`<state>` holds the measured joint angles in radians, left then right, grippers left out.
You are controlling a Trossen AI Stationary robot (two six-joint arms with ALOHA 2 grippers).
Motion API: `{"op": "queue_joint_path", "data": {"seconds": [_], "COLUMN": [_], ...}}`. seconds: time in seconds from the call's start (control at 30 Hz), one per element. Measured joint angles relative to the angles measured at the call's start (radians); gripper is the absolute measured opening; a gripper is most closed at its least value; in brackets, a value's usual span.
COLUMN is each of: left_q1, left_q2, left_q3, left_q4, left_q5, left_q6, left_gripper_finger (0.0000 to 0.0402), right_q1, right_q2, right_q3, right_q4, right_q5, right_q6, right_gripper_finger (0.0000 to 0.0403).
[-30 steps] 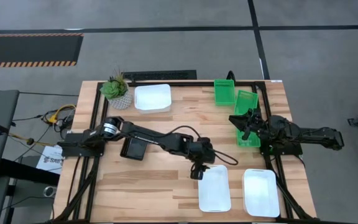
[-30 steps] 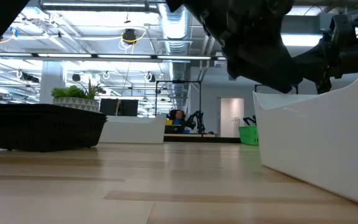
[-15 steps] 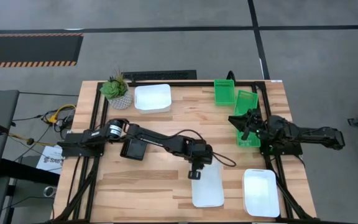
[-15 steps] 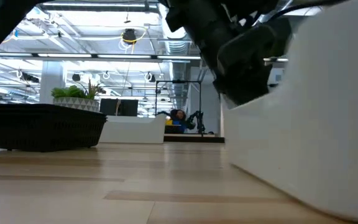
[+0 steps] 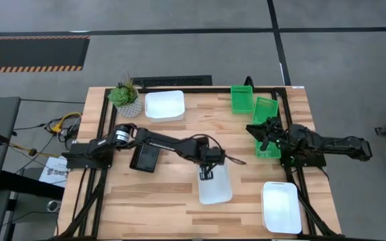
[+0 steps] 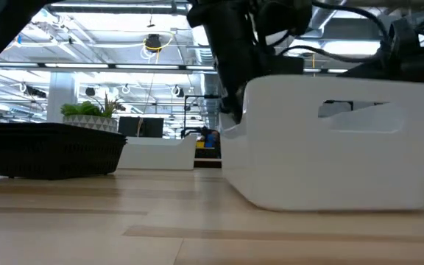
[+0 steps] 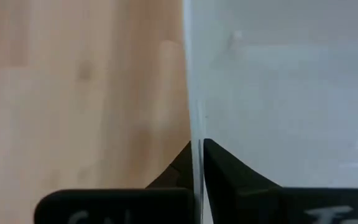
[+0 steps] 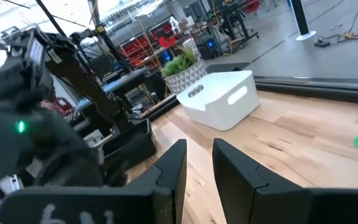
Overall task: Stack baskets by color
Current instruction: Stack the left white bin on top of the top white bin
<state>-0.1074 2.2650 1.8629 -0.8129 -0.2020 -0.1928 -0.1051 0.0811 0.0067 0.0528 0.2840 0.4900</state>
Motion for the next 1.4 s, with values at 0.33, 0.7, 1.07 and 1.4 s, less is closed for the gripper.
{"op": "queue_joint_path", "data": {"seconds": [0.33,0.7,1.07,1.4], "left_q1": [0.131,0.286,0.542,0.735], "left_q2": [-0.136,-0.357,-0.597,-0.782], "left_q3": [0.000,0.000,0.000,-0.300], "left_q4": [-0.163,-0.268,-0.459,-0.291], "left_q5": [-0.101,-0.177,-0.292,-0.145], "left_q6": [-0.060,-0.129,-0.359,-0.494], "left_gripper_finger": [0.0000,0.0000,0.0000,0.0000], "right_q1": [0.000,0.000,0.000,0.000], "right_q2": [0.000,0.000,0.000,0.000], "right_q3": [0.000,0.000,0.000,0.000], "right_q4": [0.000,0.000,0.000,0.000], "right_q5": [0.000,0.000,0.000,0.000], "right_q6": [0.000,-0.001,-0.001,-0.001], "right_gripper_finger": [0.0104,0.0104,0.0104,0.0104]}}
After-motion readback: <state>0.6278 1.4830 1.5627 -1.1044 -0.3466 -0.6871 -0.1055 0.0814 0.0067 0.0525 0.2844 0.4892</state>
